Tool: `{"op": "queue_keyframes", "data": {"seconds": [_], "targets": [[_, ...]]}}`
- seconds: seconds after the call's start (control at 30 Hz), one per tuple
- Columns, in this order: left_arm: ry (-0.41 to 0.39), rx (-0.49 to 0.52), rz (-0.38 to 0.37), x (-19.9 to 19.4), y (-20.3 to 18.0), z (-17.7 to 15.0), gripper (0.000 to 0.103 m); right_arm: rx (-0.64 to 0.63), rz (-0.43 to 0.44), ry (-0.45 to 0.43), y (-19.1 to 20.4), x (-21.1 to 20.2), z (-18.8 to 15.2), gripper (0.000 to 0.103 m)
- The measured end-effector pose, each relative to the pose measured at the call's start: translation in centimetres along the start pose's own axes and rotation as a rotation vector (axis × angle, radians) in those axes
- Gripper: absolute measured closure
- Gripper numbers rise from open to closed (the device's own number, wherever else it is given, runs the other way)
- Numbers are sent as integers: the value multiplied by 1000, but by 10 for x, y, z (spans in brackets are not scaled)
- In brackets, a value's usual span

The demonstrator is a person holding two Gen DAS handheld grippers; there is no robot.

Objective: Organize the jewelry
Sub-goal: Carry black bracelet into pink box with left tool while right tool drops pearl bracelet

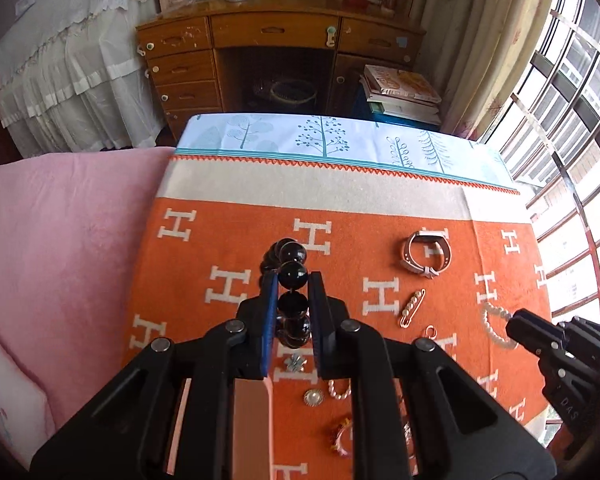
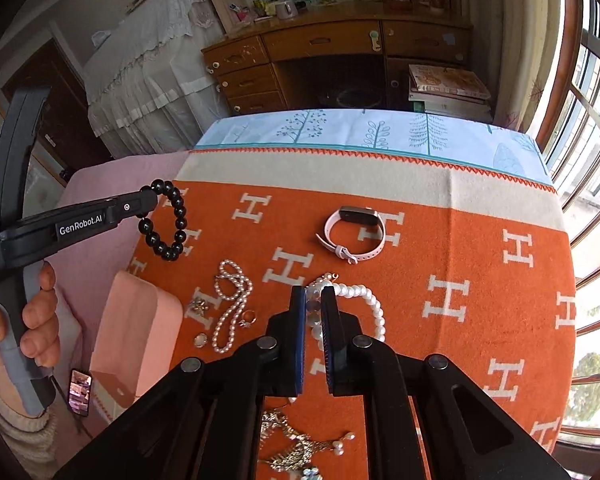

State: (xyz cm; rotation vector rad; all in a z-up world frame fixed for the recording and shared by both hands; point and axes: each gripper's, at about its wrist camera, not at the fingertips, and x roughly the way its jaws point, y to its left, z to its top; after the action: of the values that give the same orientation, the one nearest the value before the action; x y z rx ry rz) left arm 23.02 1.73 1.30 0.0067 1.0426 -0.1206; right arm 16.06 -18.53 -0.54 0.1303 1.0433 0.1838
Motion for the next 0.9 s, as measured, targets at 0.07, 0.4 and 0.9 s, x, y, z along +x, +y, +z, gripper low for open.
{"op": "queue_keyframes", "data": {"seconds": [0.07, 0.4, 0.9], "targets": [[-16, 6, -3, -24, 11, -15, 91, -22, 15, -29, 13, -16, -6, 95], [17, -32, 0, -60, 73, -118, 91, -105, 135, -73, 96, -60, -46, 95], [50, -135, 46, -16, 116, -218, 91, -155, 262, -47, 202, -26, -72, 95]]}}
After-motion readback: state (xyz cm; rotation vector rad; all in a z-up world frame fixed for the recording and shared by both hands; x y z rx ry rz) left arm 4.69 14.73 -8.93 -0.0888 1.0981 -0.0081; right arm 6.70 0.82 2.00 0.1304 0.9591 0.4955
